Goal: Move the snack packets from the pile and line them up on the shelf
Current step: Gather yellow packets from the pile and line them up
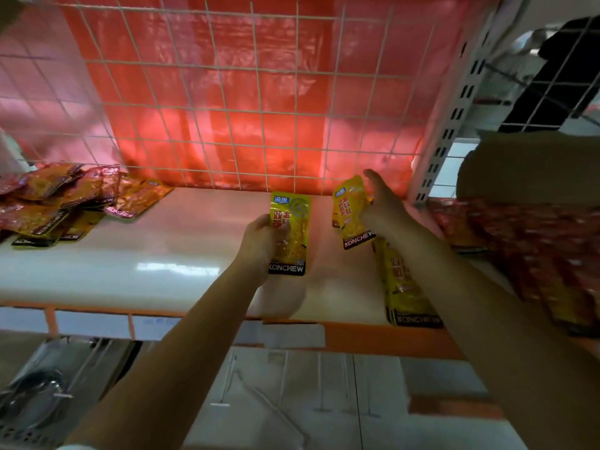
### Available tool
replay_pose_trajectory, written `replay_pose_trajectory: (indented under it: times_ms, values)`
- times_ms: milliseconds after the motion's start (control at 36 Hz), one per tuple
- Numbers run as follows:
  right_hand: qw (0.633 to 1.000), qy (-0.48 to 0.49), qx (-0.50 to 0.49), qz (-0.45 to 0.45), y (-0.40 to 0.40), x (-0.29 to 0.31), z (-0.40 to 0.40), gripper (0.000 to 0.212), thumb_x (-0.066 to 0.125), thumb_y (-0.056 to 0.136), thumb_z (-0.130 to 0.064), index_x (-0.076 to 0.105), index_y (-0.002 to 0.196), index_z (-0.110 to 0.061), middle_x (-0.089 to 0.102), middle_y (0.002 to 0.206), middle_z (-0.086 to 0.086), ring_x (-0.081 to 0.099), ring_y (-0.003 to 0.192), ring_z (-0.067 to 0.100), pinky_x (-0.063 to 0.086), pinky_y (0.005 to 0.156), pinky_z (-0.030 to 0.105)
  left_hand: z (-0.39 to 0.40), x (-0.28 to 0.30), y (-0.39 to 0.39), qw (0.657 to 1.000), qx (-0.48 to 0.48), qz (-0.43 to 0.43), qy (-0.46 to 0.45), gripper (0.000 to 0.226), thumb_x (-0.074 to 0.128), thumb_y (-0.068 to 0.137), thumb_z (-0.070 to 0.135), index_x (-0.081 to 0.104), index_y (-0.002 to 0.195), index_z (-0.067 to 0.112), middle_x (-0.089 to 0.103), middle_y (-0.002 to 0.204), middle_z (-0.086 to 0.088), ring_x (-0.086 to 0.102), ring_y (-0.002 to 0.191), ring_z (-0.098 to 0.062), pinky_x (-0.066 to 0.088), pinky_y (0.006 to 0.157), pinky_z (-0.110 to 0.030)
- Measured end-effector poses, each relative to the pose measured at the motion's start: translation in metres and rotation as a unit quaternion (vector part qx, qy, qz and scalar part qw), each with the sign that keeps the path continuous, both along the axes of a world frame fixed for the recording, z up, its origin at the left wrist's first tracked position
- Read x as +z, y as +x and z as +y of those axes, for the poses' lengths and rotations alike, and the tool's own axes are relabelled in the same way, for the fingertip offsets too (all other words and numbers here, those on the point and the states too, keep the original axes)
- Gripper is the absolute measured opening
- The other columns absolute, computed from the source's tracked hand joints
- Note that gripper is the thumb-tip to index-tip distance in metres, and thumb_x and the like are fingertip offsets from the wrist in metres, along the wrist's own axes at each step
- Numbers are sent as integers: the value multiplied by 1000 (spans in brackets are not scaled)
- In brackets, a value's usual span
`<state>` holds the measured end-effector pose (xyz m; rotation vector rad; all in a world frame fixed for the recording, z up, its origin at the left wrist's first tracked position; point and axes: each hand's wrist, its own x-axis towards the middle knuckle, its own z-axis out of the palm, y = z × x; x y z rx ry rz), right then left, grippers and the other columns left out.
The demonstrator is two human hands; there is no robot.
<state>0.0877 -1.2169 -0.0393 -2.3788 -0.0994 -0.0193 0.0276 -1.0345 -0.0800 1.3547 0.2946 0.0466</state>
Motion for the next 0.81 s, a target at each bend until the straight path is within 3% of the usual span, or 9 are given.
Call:
replay_pose_trajectory:
  times_ms: [83, 139, 306, 444, 556, 639, 694, 806]
  values:
    - [996, -81, 25, -13, 8, 3, -1, 51, 45, 85, 4, 53, 132, -14, 50, 137, 14, 48, 124, 30, 39, 97, 28, -7, -2, -1, 1000, 4, 12, -2, 18, 52, 90, -3, 61, 84, 12, 65, 60, 0, 62, 49, -14, 51, 58, -28]
    - [992, -125, 26, -14, 12, 5, 2, 40, 44, 88, 2, 62, 122, -9, 54, 133, 15, 49, 122, 31, 36, 100, 31, -9, -1, 0, 1000, 11, 17, -4, 18, 52, 90, -3, 61, 84, 12, 64, 68, -5, 62, 51, -15, 52, 60, -29]
    - [979, -200, -2, 22, 25, -3, 9, 29, 43, 92, -7, 63, 111, 1, 59, 122, 17, 54, 116, 33, 43, 89, 28, -10, 4, 5, 1000, 23, 19, -2, 22, 49, 90, -6, 58, 80, 11, 62, 50, 5, 59, 41, -10, 49, 45, -20]
    - [973, -224, 22, 52, 34, 0, 7, 25, 48, 88, -9, 63, 105, -1, 62, 114, 16, 58, 108, 31, 42, 70, 25, -8, 3, 10, 999, 25, 41, 16, 19, 51, 90, -4, 59, 82, 11, 61, 73, -9, 57, 63, -24, 49, 70, -34]
    - [974, -207, 52, 73, 43, 2, 5, 30, 51, 86, -8, 66, 112, -5, 63, 119, 14, 59, 105, 26, 51, 84, 29, -7, 2, 9, 998, 22, 53, 21, 18, 52, 90, -3, 59, 82, 11, 61, 75, -10, 58, 65, -25, 51, 75, -38]
    - [982, -175, 44, 54, 46, 5, 6, 29, 54, 88, -9, 65, 114, -2, 62, 121, 16, 57, 110, 29, 47, 93, 35, -5, 3, 8, 998, 23, 51, 18, 18, 51, 90, -3, 59, 82, 10, 61, 74, -9, 59, 61, -22, 51, 70, -35]
    - [986, -156, 36, 45, 48, 5, 7, 29, 56, 87, -10, 65, 114, -1, 61, 122, 16, 56, 113, 30, 46, 95, 35, -4, 3, 8, 998, 25, 52, 19, 18, 51, 91, -3, 59, 83, 10, 61, 74, -9, 59, 62, -23, 51, 69, -34]
    - [975, -212, 43, 55, 45, -2, 7, 31, 59, 85, -9, 65, 115, -5, 60, 124, 14, 56, 114, 30, 47, 94, 34, -4, 3, 9, 998, 27, 58, 29, 17, 51, 91, -2, 59, 83, 11, 61, 76, -10, 58, 66, -25, 50, 72, -36]
